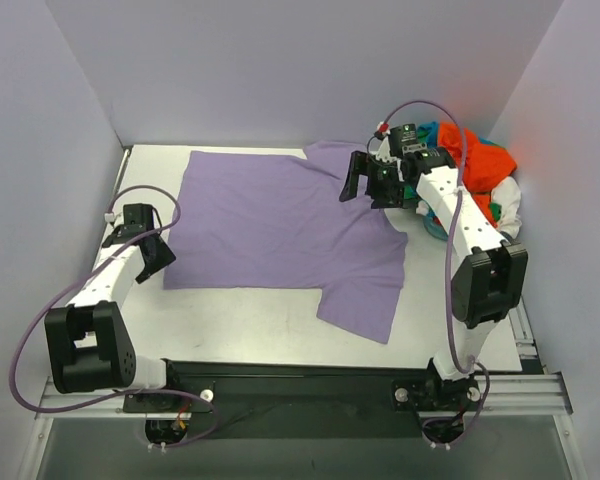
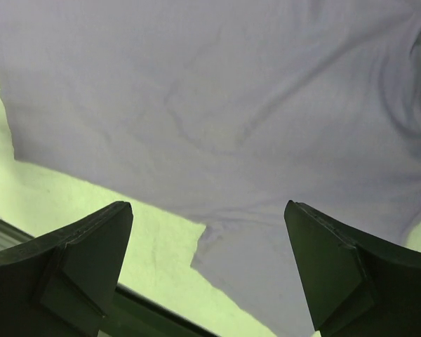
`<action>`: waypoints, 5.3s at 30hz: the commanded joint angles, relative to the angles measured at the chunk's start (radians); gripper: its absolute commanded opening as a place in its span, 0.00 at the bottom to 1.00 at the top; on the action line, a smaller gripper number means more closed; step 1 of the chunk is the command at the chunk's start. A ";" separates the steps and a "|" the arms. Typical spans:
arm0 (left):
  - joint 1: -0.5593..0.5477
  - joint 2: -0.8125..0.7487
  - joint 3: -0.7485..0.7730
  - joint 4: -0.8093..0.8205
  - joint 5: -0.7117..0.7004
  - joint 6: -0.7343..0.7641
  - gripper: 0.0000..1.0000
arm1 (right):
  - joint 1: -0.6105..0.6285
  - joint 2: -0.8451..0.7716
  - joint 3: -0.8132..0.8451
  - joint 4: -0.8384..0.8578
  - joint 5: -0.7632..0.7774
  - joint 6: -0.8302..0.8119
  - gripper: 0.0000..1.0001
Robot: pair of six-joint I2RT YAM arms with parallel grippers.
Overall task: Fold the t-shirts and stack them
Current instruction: Flatten out the tshirt, then grap the side of the flattened tshirt closest away from the robot with both arms
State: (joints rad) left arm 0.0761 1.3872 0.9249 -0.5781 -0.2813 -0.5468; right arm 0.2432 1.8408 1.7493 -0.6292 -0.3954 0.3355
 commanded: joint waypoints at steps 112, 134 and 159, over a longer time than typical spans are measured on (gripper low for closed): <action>0.162 -0.056 -0.215 0.115 0.330 0.058 0.00 | 0.200 -0.584 -1.027 -0.177 0.274 0.255 0.00; 0.160 -0.424 -0.196 -0.207 0.357 -0.107 0.00 | 0.206 -0.816 -0.942 -0.606 0.190 0.300 0.00; 0.162 -0.156 -0.026 -0.097 0.464 -0.022 0.00 | -0.004 -0.313 -0.339 -0.468 0.297 0.145 0.00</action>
State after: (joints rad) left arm 0.2321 1.1988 0.8257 -0.7429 0.1463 -0.5858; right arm 0.2687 1.4704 1.2976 -1.0874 -0.1257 0.5285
